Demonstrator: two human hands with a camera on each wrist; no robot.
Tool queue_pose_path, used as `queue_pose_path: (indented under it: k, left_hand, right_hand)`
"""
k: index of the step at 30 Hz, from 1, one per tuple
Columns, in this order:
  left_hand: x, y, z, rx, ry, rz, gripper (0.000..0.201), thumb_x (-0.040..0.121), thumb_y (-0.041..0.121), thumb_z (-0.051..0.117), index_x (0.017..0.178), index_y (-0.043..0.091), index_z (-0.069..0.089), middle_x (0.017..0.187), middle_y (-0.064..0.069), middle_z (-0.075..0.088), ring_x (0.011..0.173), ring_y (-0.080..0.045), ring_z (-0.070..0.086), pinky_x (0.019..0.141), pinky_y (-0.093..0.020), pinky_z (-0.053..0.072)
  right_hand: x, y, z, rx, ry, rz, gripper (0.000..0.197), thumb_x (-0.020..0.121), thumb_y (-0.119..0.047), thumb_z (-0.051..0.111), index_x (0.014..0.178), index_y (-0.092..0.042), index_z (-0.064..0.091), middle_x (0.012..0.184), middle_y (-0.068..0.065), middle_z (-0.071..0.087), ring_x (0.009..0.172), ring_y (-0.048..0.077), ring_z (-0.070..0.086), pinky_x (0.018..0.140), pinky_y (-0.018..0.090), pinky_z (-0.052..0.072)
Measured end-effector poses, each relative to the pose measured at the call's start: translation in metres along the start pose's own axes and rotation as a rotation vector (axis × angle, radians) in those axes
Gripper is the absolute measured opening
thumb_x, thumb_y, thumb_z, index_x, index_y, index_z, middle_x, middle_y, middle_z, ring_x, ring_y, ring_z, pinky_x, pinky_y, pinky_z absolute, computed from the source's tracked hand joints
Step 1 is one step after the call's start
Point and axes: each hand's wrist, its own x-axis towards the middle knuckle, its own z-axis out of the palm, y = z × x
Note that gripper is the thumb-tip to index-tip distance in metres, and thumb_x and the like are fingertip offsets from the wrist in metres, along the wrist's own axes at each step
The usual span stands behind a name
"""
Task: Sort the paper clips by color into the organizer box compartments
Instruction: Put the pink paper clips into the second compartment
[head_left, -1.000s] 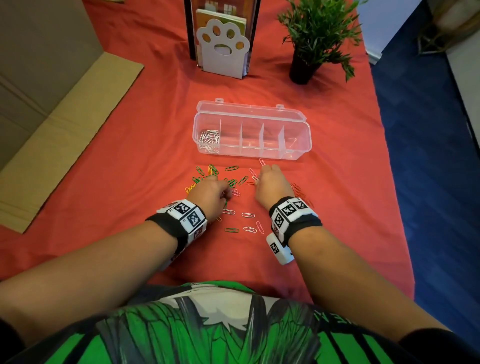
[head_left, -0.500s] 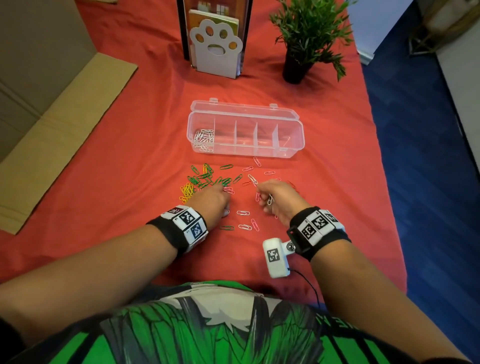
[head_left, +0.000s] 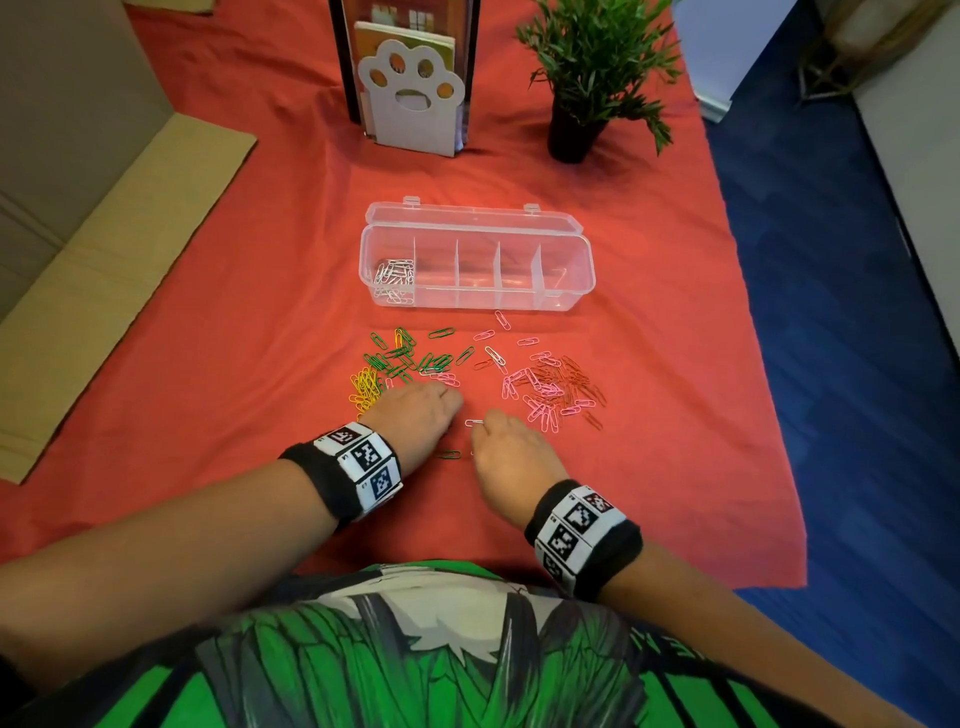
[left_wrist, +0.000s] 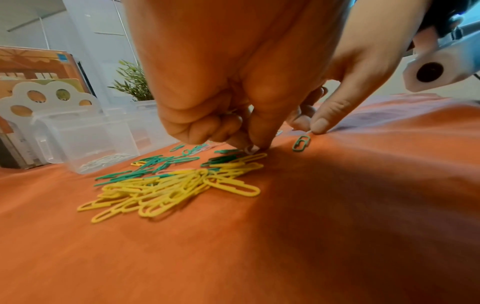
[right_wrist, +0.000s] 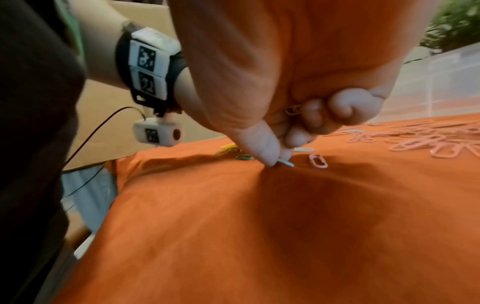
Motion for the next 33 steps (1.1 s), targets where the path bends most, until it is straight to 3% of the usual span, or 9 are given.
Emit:
queue_pose_path:
  k: [3,6,10,13,17,20,23,26,33]
  left_hand:
    - [0.003,-0.004,0.006,-0.168,-0.006,-0.027,0.018,0.092,0.012,0.042,0.108,0.012,0.049,0.110,-0.011,0.057,0.104,-0.031,0.055,0.087,-0.038,0.042]
    - [0.009,-0.008,0.003,-0.473,0.002,-0.159,0.016,0.090,0.011,0.046,0.103,0.011,0.056,0.107,-0.009,0.059,0.104,-0.026,0.053,0.091,-0.032,0.040]
    - [0.015,-0.001,-0.012,-1.121,-0.070,-0.446,0.018,0.092,0.006,0.042,0.083,0.015,0.055,0.069,-0.003,0.052,0.062,-0.019,0.049,0.060,-0.027,0.039]
    - [0.018,0.006,-0.025,-1.600,-0.110,-0.610,0.023,0.087,0.002,0.037,0.072,0.014,0.050,0.064,-0.005,0.048,0.052,-0.016,0.050,0.043,-0.019,0.044]
    - [0.027,0.016,-0.024,-1.623,-0.148,-0.651,0.022,0.088,0.018,0.044,0.068,0.017,0.051,0.058,-0.001,0.044,0.042,-0.012,0.046,0.044,-0.019,0.043]
    - [0.029,0.015,-0.010,-0.807,-0.077,-0.328,0.018,0.085,0.032,0.060,0.073,0.018,0.057,0.069,-0.005,0.059,0.063,-0.021,0.055,0.061,-0.027,0.044]
    - [0.025,0.013,-0.003,-0.362,-0.041,-0.078,0.018,0.080,0.031,0.063,0.089,0.016,0.062,0.099,-0.008,0.062,0.094,-0.024,0.057,0.081,-0.030,0.042]
    - [0.023,0.012,0.002,-0.331,-0.048,-0.042,0.018,0.085,0.029,0.059,0.093,0.013,0.061,0.105,-0.010,0.054,0.097,-0.027,0.056,0.082,-0.032,0.043]
    - [0.020,0.001,-0.002,-0.569,-0.051,-0.156,0.016,0.087,0.023,0.051,0.083,0.010,0.060,0.087,-0.012,0.061,0.084,-0.026,0.056,0.075,-0.032,0.040]
  right_hand:
    - [0.003,0.004,0.002,0.078,0.004,0.016,0.026,0.083,-0.006,0.033,0.091,-0.003,0.058,0.092,0.016,0.057,0.081,0.035,0.059,0.067,0.041,0.050]
    - [0.015,0.027,-0.004,0.542,-0.138,0.192,0.010,0.089,-0.010,0.045,0.088,-0.009,0.055,0.092,0.015,0.059,0.085,0.028,0.057,0.079,0.036,0.043]
    - [0.022,0.052,-0.022,1.130,-0.095,0.471,0.025,0.086,-0.004,0.045,0.070,-0.022,0.051,0.065,0.001,0.055,0.056,0.014,0.045,0.054,0.028,0.038]
    - [0.026,0.066,-0.036,1.553,-0.041,0.578,0.030,0.091,0.005,0.036,0.086,-0.018,0.056,0.066,0.001,0.047,0.053,0.010,0.040,0.044,0.019,0.033]
    - [0.039,0.078,-0.048,1.928,0.036,0.687,0.019,0.093,-0.006,0.039,0.084,-0.009,0.056,0.069,0.003,0.048,0.054,0.012,0.049,0.046,0.020,0.045]
    - [0.060,0.077,-0.049,1.444,0.021,0.677,0.013,0.088,-0.009,0.049,0.079,-0.015,0.056,0.070,0.001,0.049,0.054,0.012,0.043,0.046,0.022,0.040]
    - [0.079,0.070,-0.043,0.692,-0.014,0.493,0.007,0.082,-0.012,0.052,0.083,-0.017,0.056,0.089,0.007,0.061,0.080,0.023,0.057,0.071,0.027,0.045]
    - [0.087,0.065,-0.031,0.348,-0.027,0.335,0.021,0.081,-0.013,0.054,0.101,-0.009,0.055,0.110,0.017,0.053,0.102,0.034,0.053,0.091,0.038,0.045]
    - [0.095,0.066,-0.026,0.289,-0.009,0.237,0.021,0.082,-0.004,0.050,0.103,-0.003,0.053,0.110,0.019,0.053,0.102,0.035,0.053,0.087,0.038,0.042]
